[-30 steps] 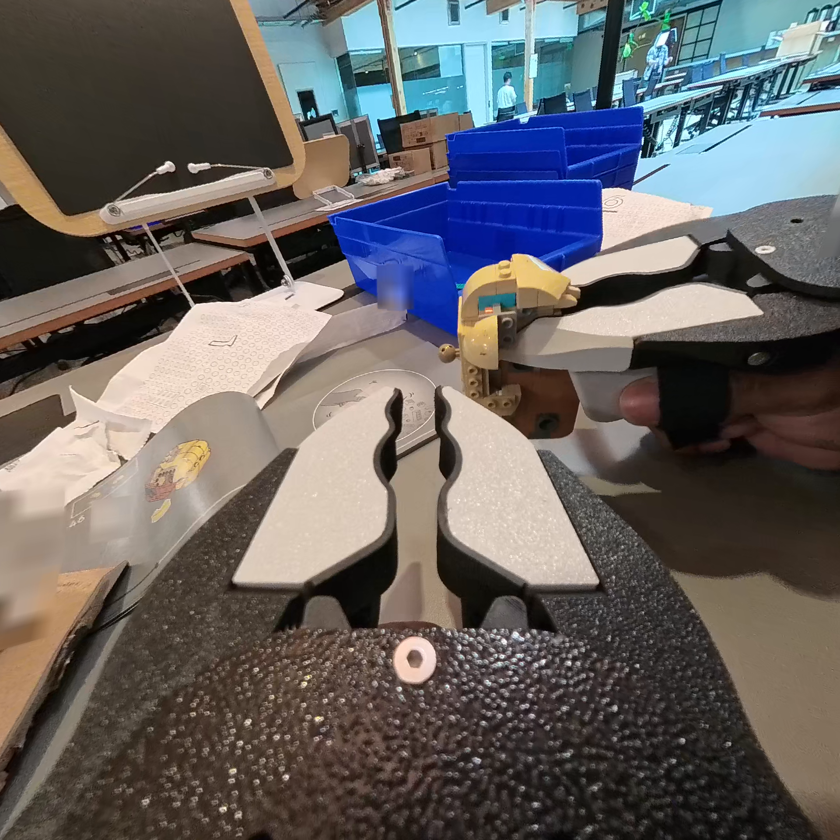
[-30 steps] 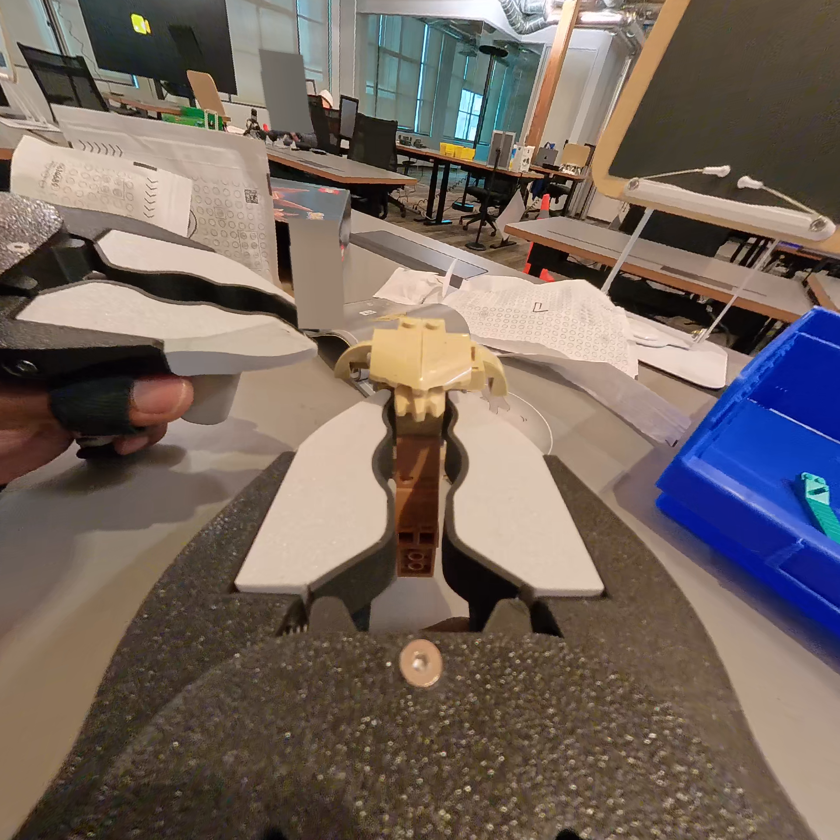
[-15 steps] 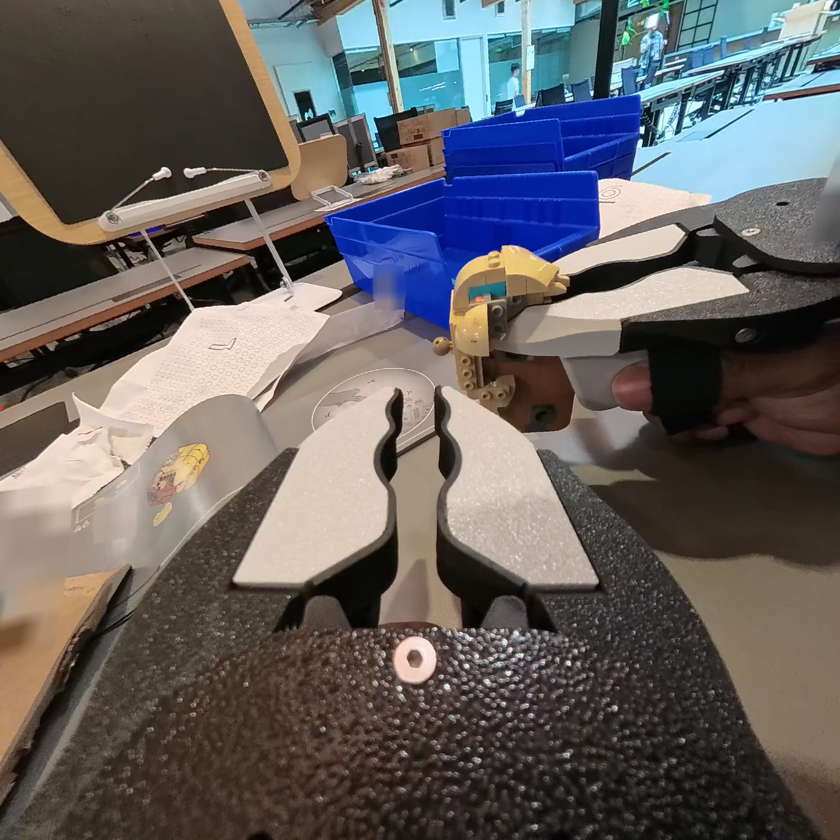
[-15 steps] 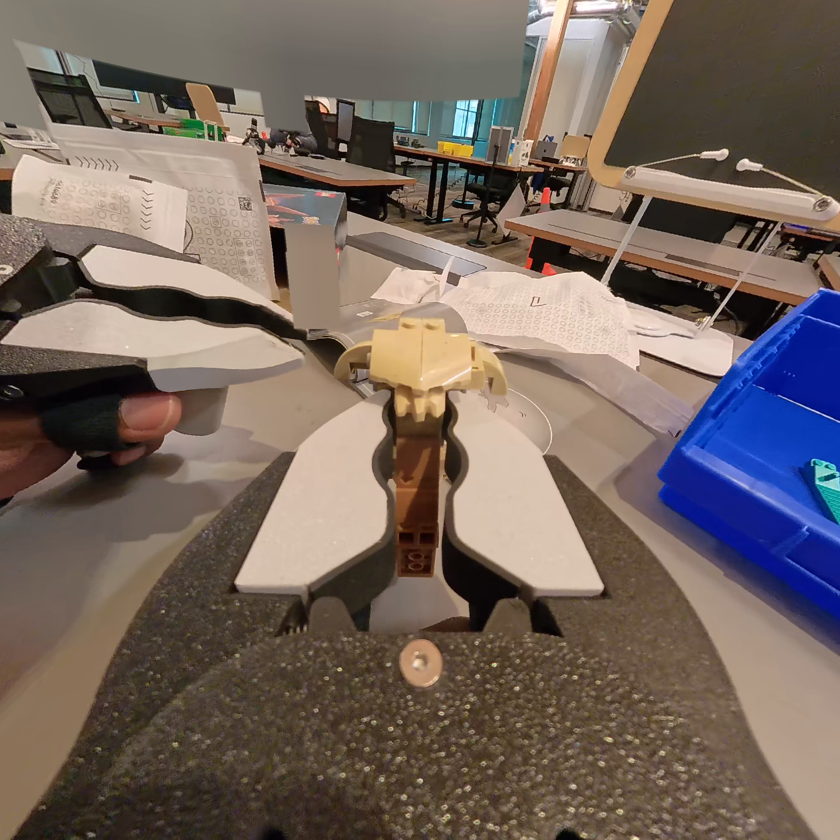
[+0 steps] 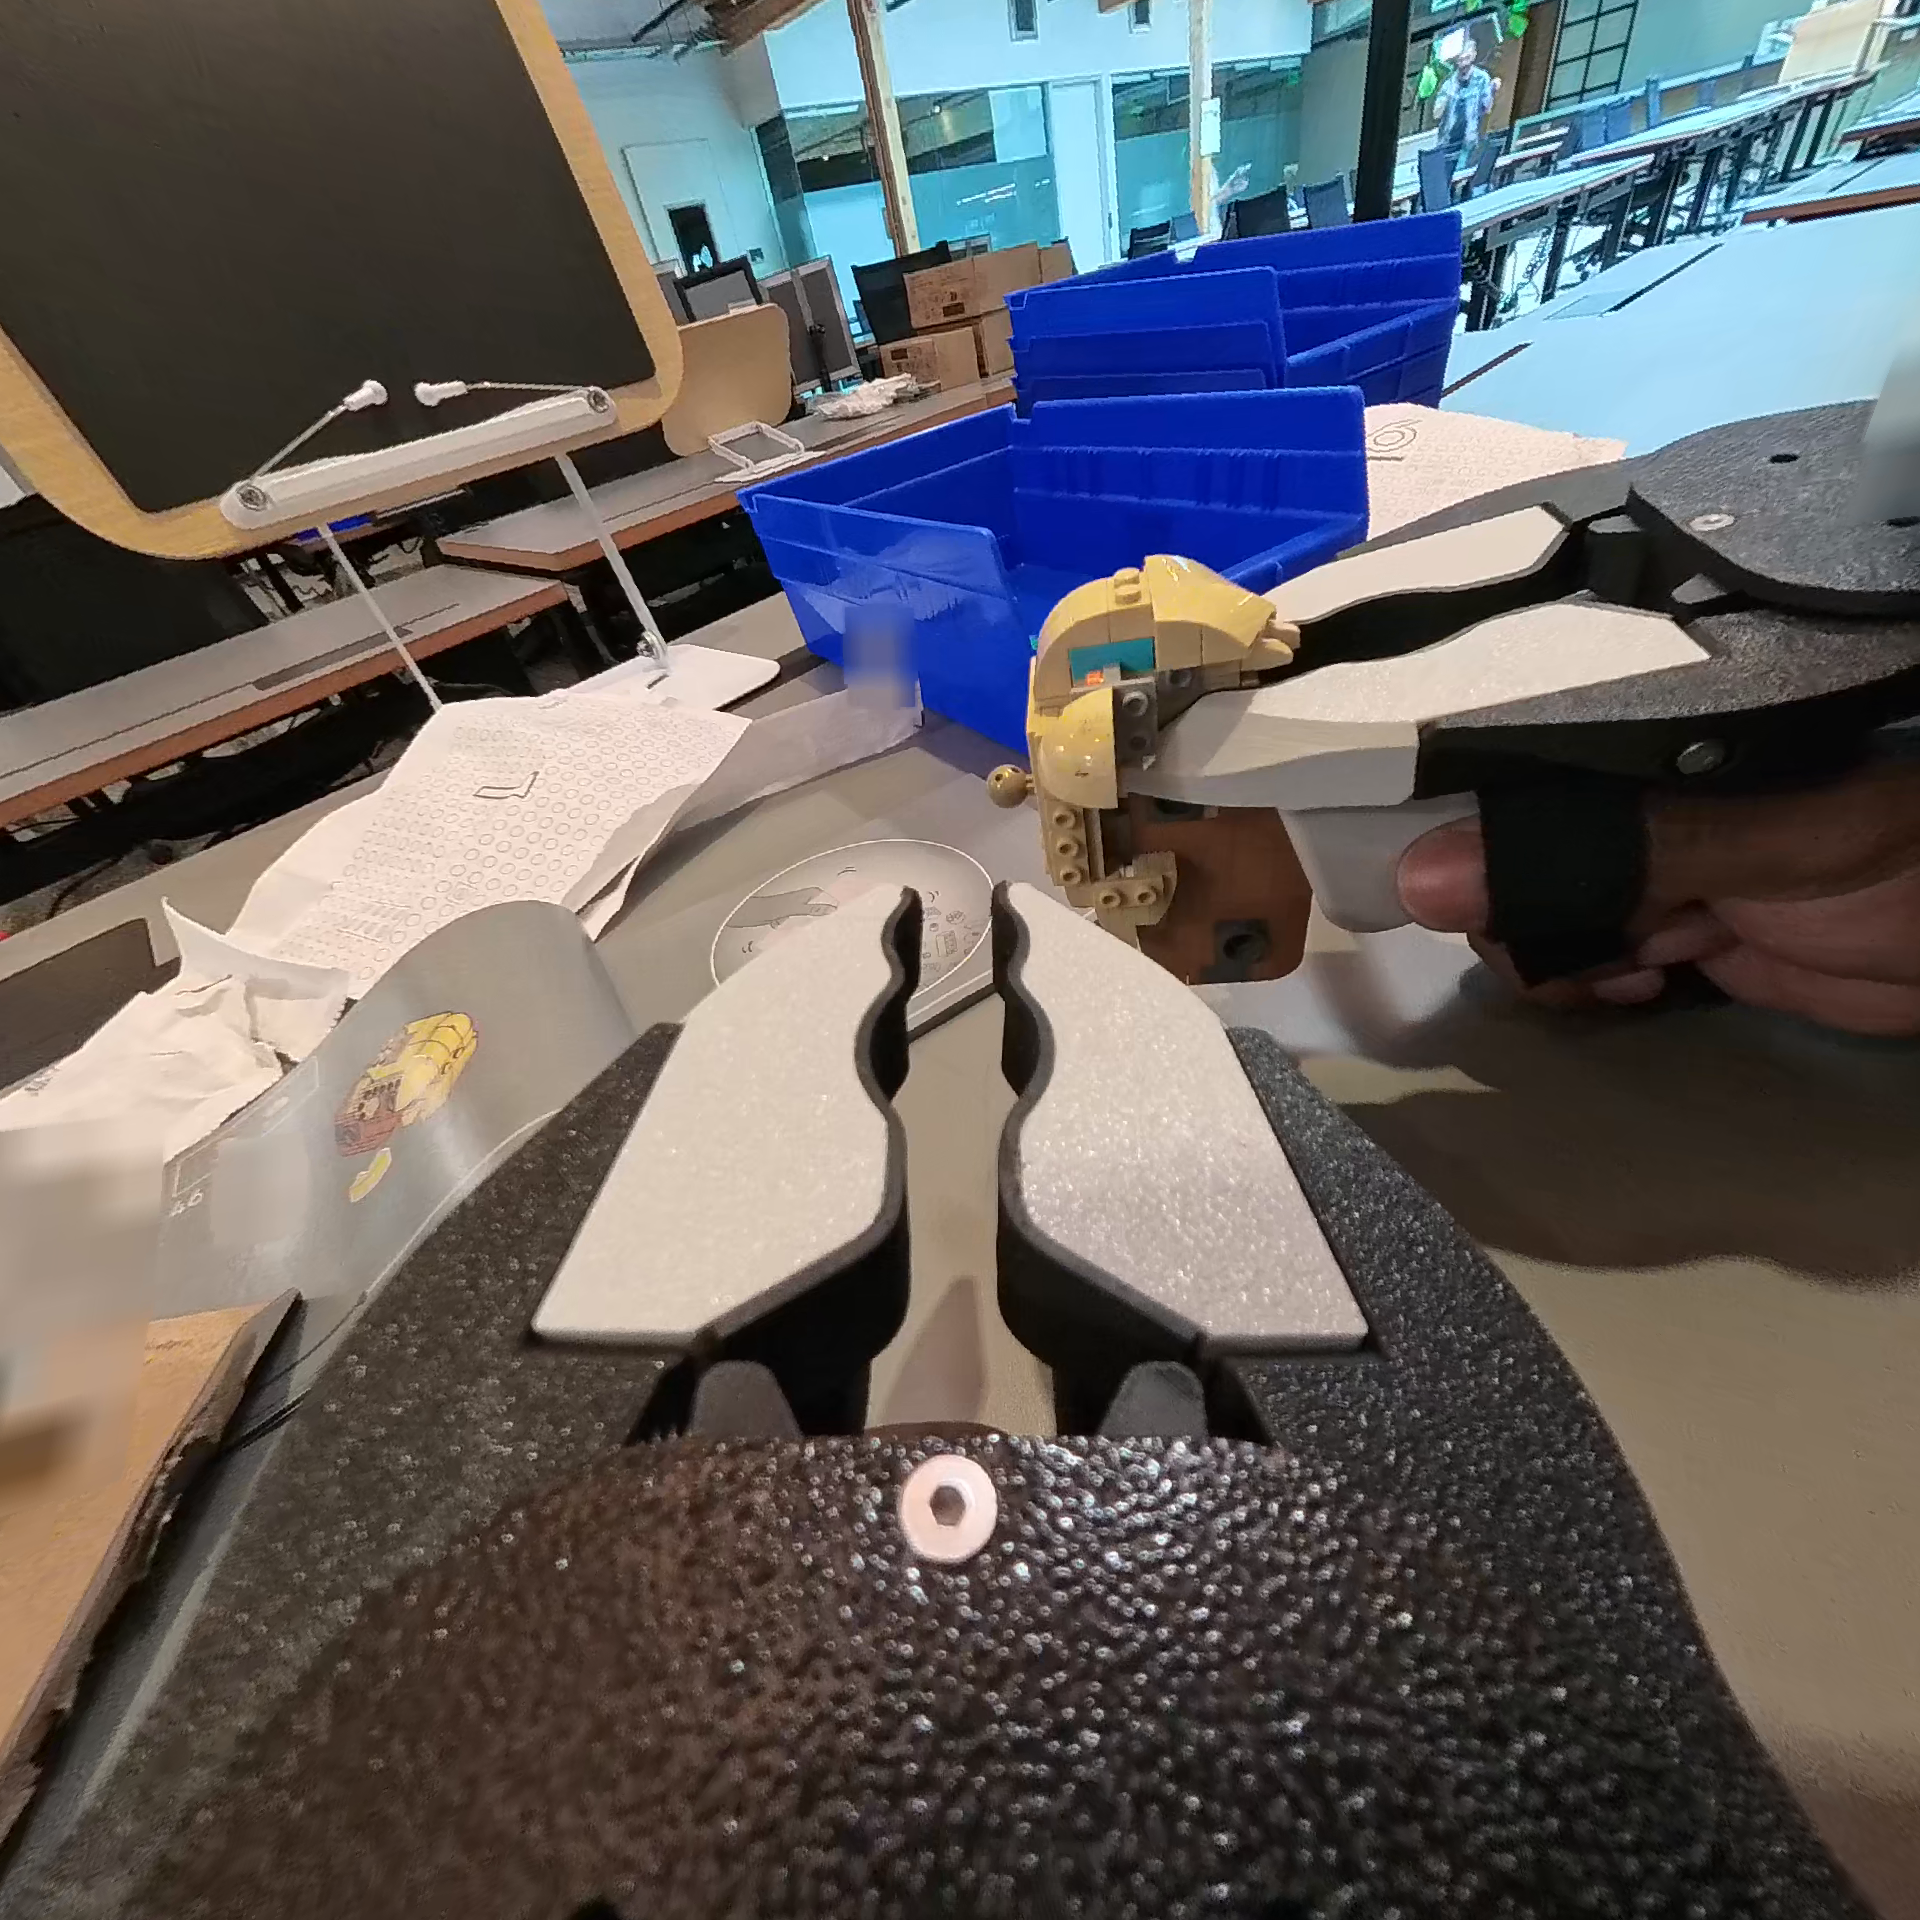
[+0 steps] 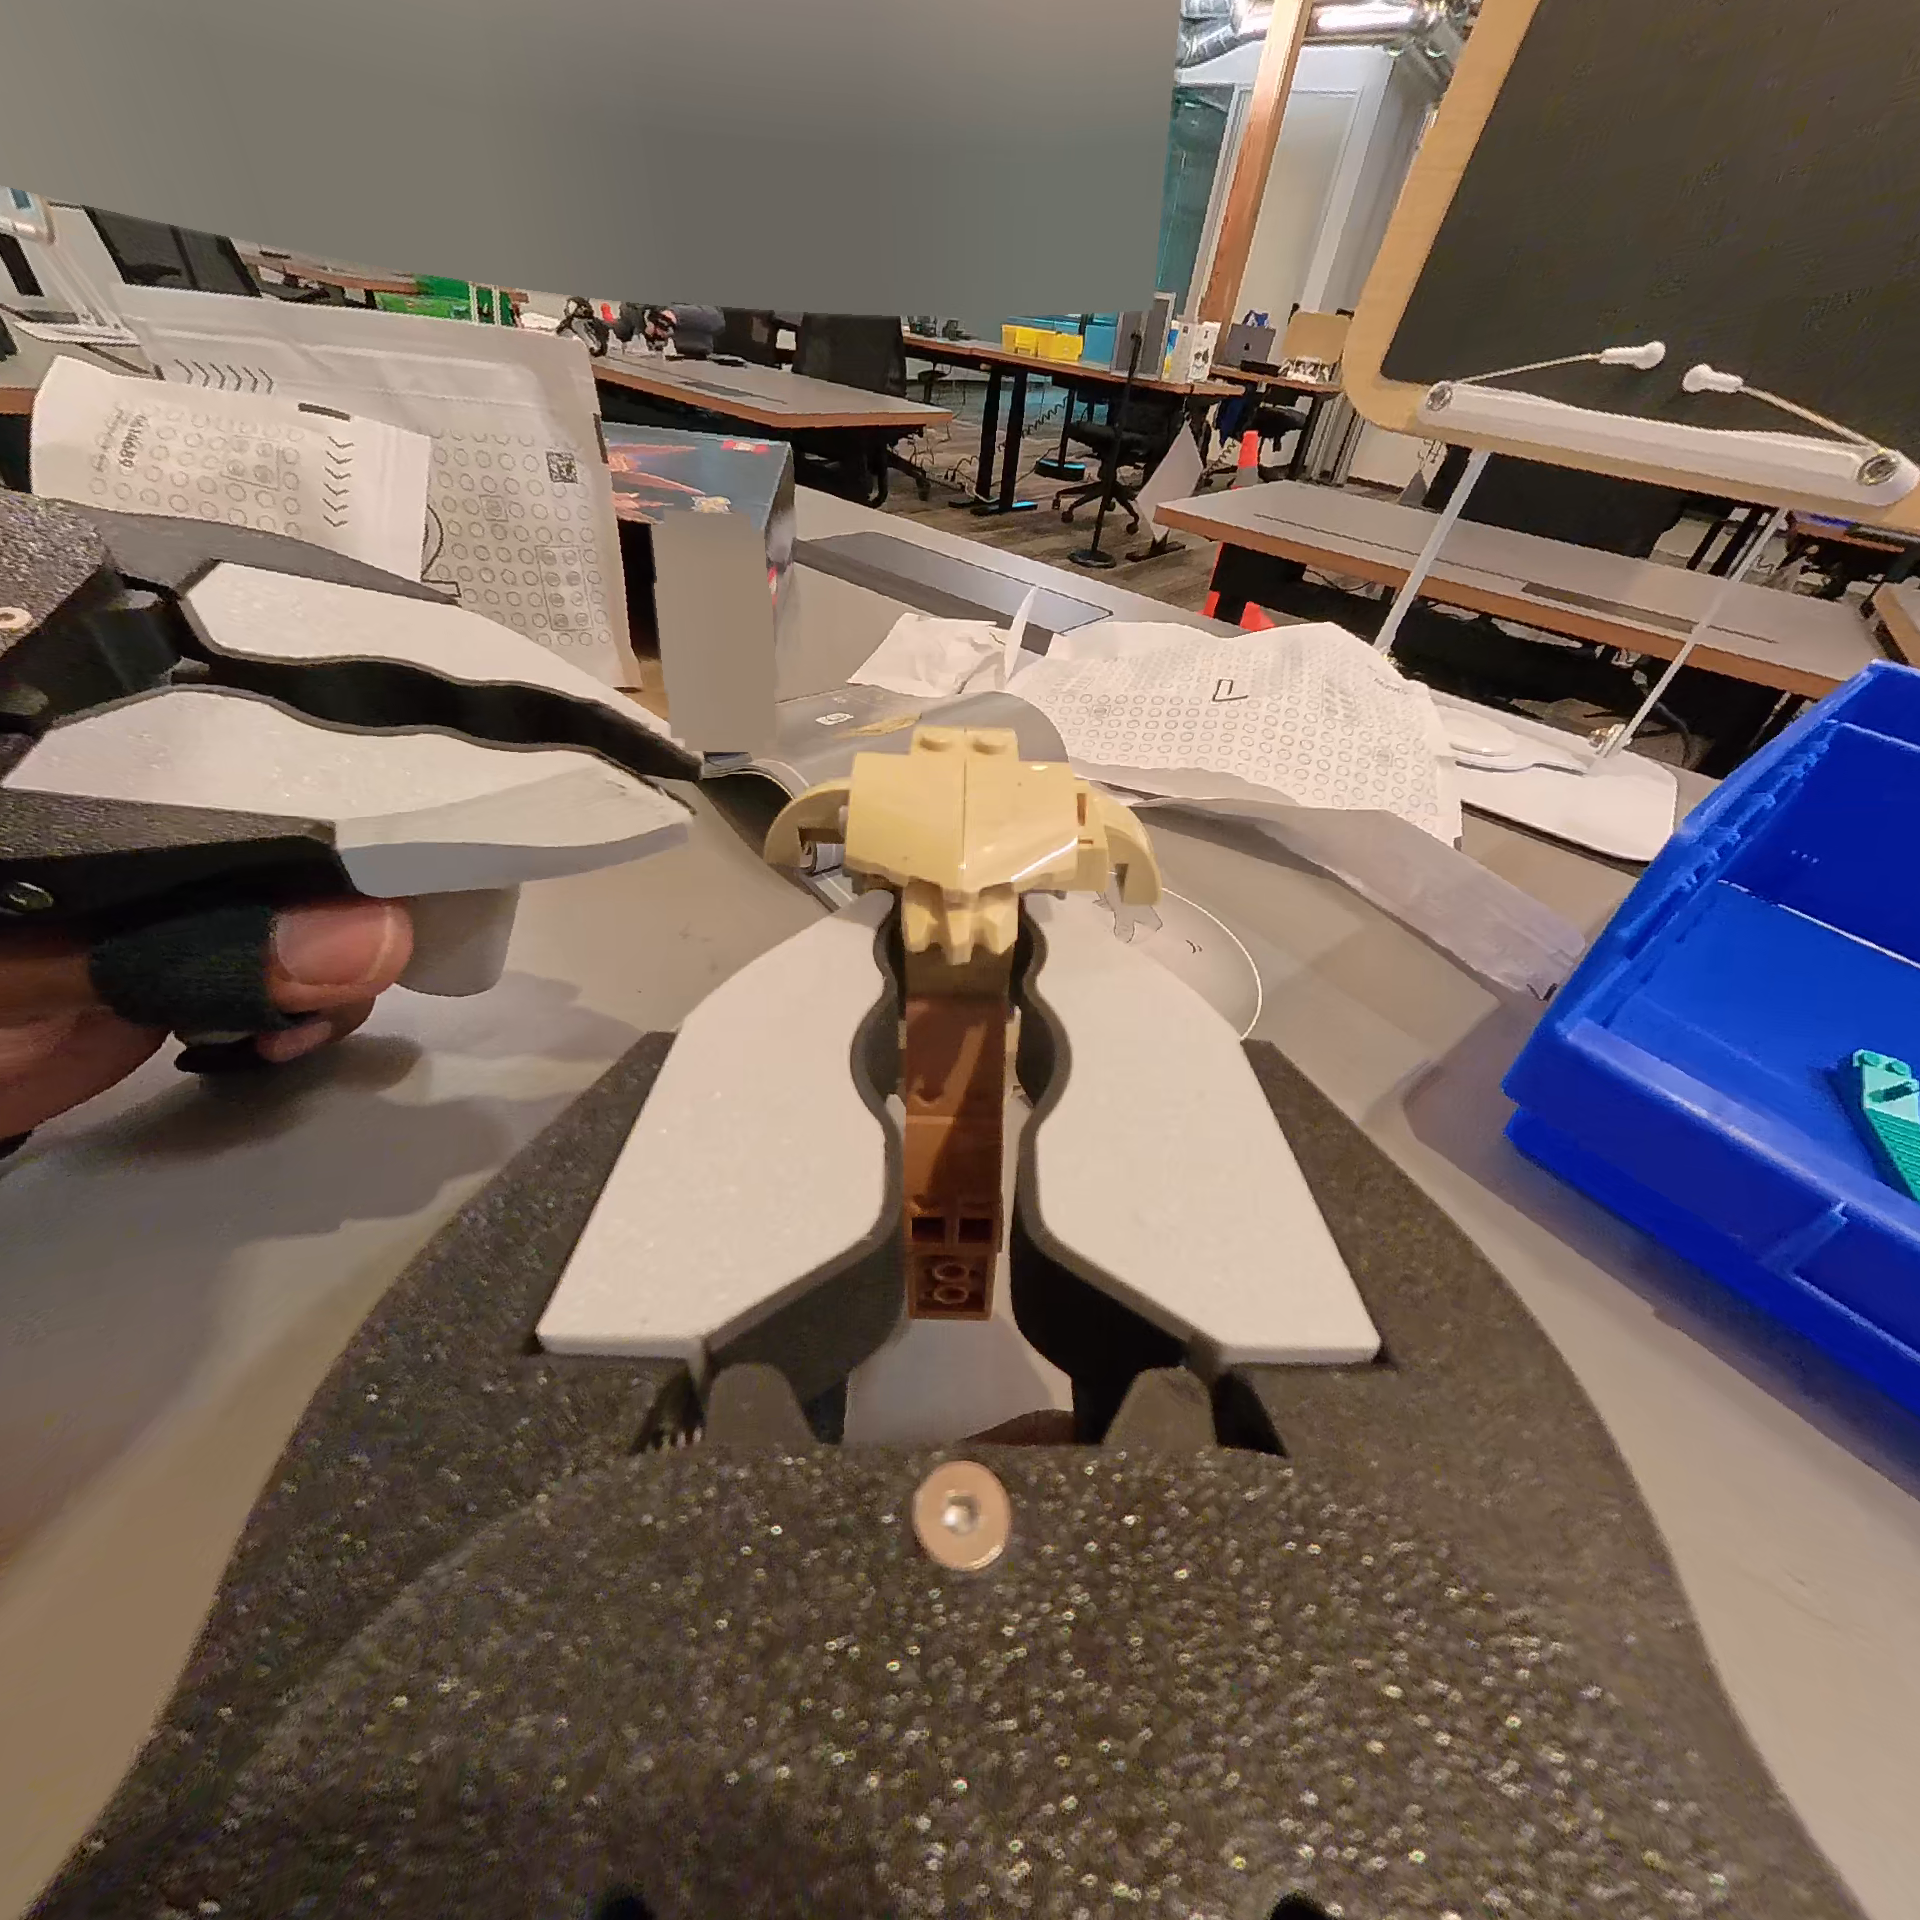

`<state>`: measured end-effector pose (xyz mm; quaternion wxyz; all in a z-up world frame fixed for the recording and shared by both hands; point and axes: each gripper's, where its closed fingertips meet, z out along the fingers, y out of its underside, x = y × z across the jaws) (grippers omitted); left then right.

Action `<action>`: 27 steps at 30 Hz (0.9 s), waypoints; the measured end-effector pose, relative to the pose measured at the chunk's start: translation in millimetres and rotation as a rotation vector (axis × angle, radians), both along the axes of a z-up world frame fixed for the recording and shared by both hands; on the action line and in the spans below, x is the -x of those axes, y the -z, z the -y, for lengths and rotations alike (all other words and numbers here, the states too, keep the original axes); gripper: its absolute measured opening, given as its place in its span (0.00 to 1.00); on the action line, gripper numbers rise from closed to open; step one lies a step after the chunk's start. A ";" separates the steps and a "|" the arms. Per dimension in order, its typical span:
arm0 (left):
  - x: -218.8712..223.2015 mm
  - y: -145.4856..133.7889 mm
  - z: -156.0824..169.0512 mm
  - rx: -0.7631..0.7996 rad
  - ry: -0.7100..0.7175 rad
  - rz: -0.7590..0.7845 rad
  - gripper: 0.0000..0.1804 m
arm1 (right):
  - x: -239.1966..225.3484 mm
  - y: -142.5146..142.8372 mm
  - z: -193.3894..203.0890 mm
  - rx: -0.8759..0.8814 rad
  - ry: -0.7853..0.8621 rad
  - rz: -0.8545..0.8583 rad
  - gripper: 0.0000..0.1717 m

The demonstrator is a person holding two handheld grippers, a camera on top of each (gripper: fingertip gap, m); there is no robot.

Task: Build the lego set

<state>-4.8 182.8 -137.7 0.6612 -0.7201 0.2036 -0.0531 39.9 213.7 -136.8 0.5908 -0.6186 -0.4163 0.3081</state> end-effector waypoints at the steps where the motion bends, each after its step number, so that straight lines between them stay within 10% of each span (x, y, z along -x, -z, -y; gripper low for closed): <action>1: -0.2 0.1 0.0 0.000 0.000 -0.002 0.07 | 0.0 -0.1 0.2 -0.001 -0.001 0.000 0.10; 27: -0.4 1.6 1.0 0.004 -0.005 -0.018 0.06 | -0.6 23.1 -18.0 0.204 0.032 0.096 0.10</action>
